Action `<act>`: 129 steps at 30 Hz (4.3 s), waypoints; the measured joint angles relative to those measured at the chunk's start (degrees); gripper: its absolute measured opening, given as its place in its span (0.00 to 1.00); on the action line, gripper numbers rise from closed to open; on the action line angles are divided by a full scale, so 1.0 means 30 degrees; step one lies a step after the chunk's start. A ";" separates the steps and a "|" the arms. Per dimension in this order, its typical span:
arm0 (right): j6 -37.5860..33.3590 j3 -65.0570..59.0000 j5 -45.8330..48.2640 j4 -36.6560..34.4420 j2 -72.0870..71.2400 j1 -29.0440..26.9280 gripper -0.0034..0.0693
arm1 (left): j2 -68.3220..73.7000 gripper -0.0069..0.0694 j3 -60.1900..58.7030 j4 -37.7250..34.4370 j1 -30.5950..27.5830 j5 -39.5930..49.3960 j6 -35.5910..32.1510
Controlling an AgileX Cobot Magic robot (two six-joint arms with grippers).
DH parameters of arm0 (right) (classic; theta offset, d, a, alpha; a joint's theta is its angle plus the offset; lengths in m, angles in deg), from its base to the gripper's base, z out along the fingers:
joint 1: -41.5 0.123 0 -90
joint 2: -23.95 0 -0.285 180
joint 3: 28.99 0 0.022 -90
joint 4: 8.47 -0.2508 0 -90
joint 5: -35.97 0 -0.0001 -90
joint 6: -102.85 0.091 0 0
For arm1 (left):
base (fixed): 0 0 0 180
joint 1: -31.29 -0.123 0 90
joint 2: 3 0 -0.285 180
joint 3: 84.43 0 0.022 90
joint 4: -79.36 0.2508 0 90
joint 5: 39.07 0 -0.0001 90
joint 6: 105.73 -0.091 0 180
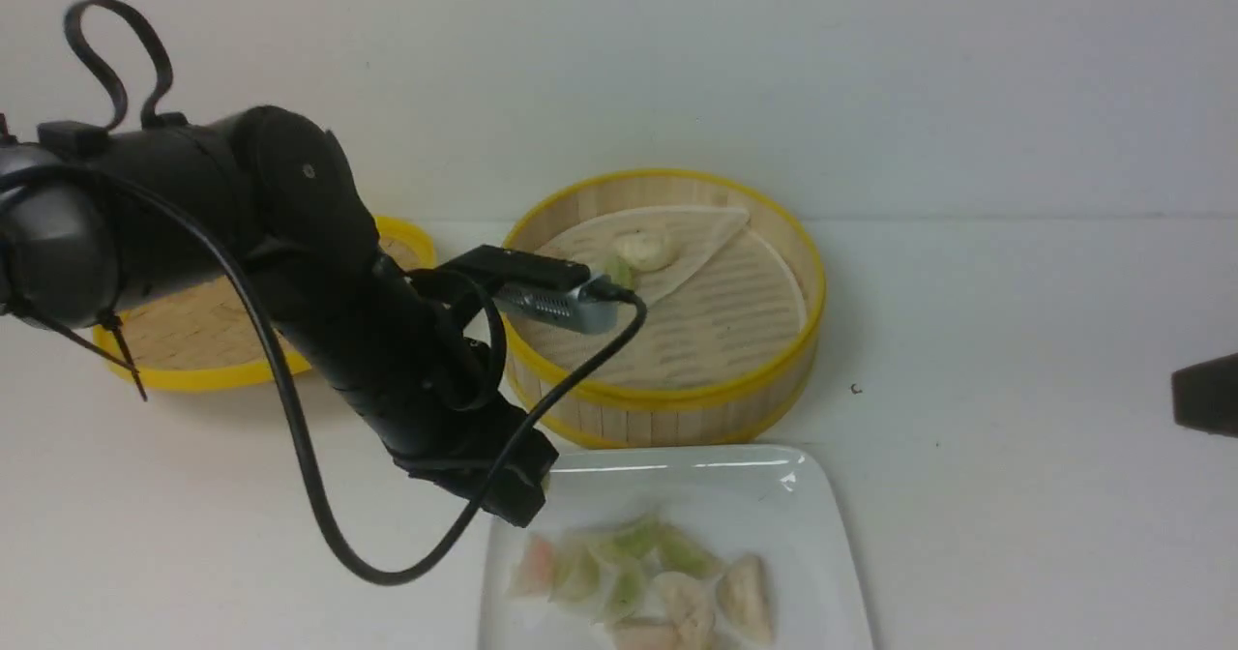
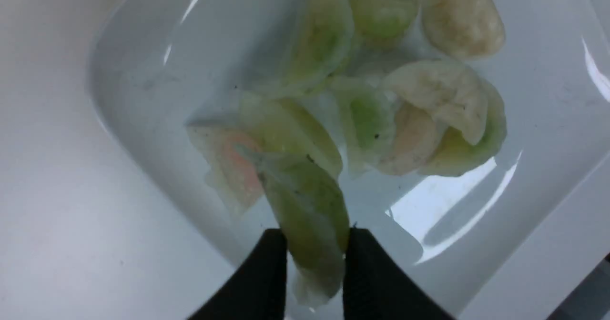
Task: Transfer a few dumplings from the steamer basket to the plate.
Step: Use the left arm to put the dumpling into the plate, then use the right arm to grab a dumpling from inside the steamer, then use the right arm to put the dumpling into the plate
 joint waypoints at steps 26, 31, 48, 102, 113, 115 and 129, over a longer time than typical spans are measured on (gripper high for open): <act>-0.1867 0.8459 0.0109 -0.0050 1.1261 0.4775 0.03 | -0.7435 0.08 0.1196 0.4719 -0.0772 0.0222 0.4326; 0.0319 1.4236 0.0694 0.1636 1.7787 0.6483 0.09 | -1.1064 0.08 -0.1603 0.4737 -0.0860 0.0085 0.4603; 0.3193 3.0257 0.2541 0.3194 3.1256 0.7077 0.67 | -1.3922 0.08 -0.3258 1.0066 -0.0860 0.3169 0.8092; -0.1926 3.1606 0.0863 0.5045 3.4140 0.7200 0.44 | -1.7277 0.08 -0.3258 1.2212 -0.0860 0.4620 0.9425; -0.0929 3.1802 0.2768 0.4537 3.1200 0.7217 0.12 | -1.7277 0.08 -0.3258 1.2229 -0.0860 0.4657 0.9489; -0.0861 3.0610 0.2746 0.4161 2.9772 0.7324 0.12 | -1.7277 0.08 -0.3258 1.2206 -0.0860 0.4657 0.9489; -0.1145 0.9523 0.1508 0.3666 1.8418 0.8839 0.12 | -1.7410 0.08 -0.3258 1.1810 -0.0860 0.4590 0.9504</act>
